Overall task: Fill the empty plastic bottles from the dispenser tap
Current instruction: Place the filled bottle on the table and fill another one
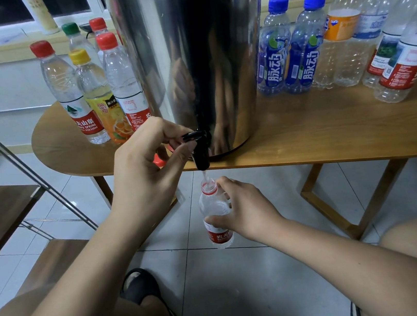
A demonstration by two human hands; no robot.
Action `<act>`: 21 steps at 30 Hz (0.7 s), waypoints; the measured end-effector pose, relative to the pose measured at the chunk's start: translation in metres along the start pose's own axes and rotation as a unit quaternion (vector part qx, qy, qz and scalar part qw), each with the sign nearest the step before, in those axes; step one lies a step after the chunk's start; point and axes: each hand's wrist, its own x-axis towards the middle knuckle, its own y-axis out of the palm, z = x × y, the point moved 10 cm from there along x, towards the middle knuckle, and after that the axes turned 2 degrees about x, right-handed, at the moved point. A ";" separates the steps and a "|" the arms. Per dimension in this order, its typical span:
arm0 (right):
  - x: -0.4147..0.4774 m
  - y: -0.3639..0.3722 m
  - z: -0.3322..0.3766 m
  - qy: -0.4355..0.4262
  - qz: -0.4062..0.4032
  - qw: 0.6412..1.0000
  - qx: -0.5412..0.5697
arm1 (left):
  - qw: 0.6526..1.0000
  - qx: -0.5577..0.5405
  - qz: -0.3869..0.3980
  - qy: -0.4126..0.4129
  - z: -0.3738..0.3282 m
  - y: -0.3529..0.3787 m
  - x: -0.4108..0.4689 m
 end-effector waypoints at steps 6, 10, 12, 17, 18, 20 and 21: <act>0.000 -0.001 0.001 -0.004 -0.003 1.000 -0.003 | 1.000 0.000 -0.001 0.001 -0.001 0.000 0.000; 0.000 -0.001 0.000 -0.002 -0.005 1.000 -0.003 | 1.000 -0.002 -0.001 0.005 -0.002 -0.001 0.000; 0.000 -0.001 0.000 0.001 -0.004 1.000 -0.001 | 1.000 0.000 -0.002 0.005 -0.002 -0.001 0.000; -0.001 0.000 0.000 0.002 -0.003 1.000 -0.001 | 1.000 0.000 -0.003 -0.002 0.001 0.000 -0.001; -0.001 0.000 0.000 0.002 -0.002 1.000 -0.003 | 1.000 0.000 -0.003 -0.002 0.001 0.000 -0.001; -0.001 0.000 0.001 0.002 0.000 1.000 -0.006 | 1.000 0.001 -0.002 -0.002 0.001 0.000 -0.001; -0.001 -0.001 0.001 0.003 0.001 1.000 -0.005 | 1.000 0.001 -0.001 -0.002 0.001 0.000 -0.001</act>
